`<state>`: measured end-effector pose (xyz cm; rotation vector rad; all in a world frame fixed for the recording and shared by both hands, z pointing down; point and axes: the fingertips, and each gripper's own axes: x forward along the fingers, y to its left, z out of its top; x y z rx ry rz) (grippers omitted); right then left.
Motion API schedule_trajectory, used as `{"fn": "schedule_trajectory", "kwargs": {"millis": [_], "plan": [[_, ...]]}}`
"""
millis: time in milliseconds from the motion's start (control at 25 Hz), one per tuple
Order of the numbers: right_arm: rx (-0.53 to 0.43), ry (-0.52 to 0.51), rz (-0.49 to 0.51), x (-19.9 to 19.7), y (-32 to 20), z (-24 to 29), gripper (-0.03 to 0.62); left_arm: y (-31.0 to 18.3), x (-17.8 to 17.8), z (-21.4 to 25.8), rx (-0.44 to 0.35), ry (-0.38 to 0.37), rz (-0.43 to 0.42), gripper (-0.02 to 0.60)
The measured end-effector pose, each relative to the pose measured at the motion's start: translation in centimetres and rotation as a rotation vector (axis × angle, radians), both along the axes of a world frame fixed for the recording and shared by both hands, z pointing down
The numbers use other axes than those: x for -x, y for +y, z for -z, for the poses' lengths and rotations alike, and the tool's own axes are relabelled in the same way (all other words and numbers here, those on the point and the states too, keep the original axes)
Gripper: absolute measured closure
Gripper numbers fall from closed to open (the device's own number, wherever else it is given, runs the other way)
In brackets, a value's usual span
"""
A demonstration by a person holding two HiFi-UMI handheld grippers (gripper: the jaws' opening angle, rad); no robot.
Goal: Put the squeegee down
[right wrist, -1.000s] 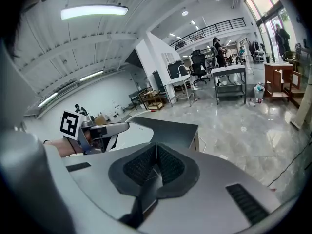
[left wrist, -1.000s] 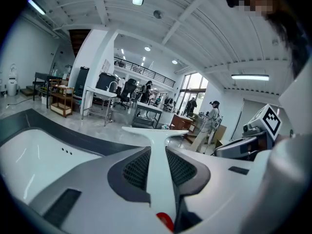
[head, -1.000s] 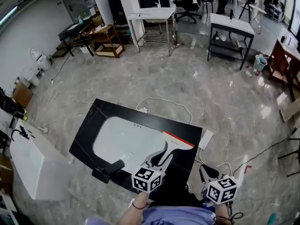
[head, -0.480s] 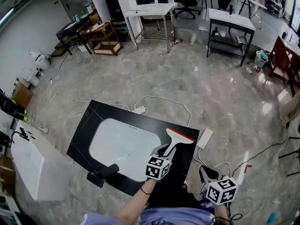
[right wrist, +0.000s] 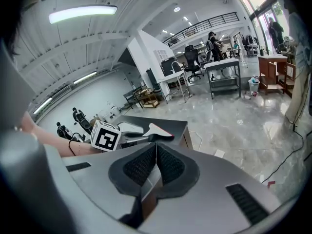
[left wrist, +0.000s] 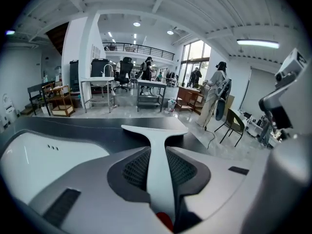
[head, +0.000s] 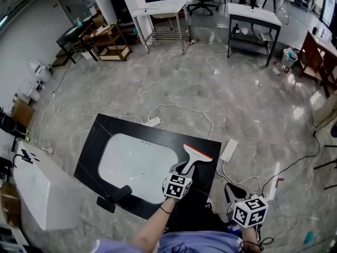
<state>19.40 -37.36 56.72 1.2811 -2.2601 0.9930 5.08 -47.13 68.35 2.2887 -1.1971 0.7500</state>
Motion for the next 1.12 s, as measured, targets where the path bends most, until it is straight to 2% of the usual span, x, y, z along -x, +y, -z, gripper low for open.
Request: {"fn": "schedule_trajectory", "kwargs": {"millis": [80, 200, 320, 400, 600, 800, 1120], "plan": [[-0.002, 0.001, -0.009, -0.1, 0.0, -0.1, 0.572, 0.1, 0.0, -0.4, 0.001, -0.013, -0.014, 0.479], [-0.007, 0.003, -0.016, 0.0, 0.1, 0.2, 0.574, -0.2, -0.2, -0.2, 0.006, 0.014, -0.015, 0.463], [-0.013, 0.01, -0.019, 0.1, 0.6, 0.5, 0.574, 0.2, -0.6, -0.1, 0.022, 0.046, -0.023, 0.366], [-0.017, 0.015, -0.025, 0.1, 1.0, 0.7, 0.573, 0.6, -0.5, -0.1, 0.028, 0.048, -0.032, 0.344], [-0.029, 0.028, -0.043, 0.2, 2.1, 1.0, 0.574, 1.5, 1.1, 1.0, 0.006, 0.072, -0.019, 0.337], [-0.041, 0.035, -0.043, 1.1, 2.9, 1.5, 0.574, 2.5, 2.4, 3.9, -0.028, 0.153, -0.014, 0.337], [-0.07, 0.036, -0.037, 3.1, 3.7, 2.6, 0.572, 5.8, 3.7, 9.7, -0.126, 0.191, -0.082, 0.339]]}}
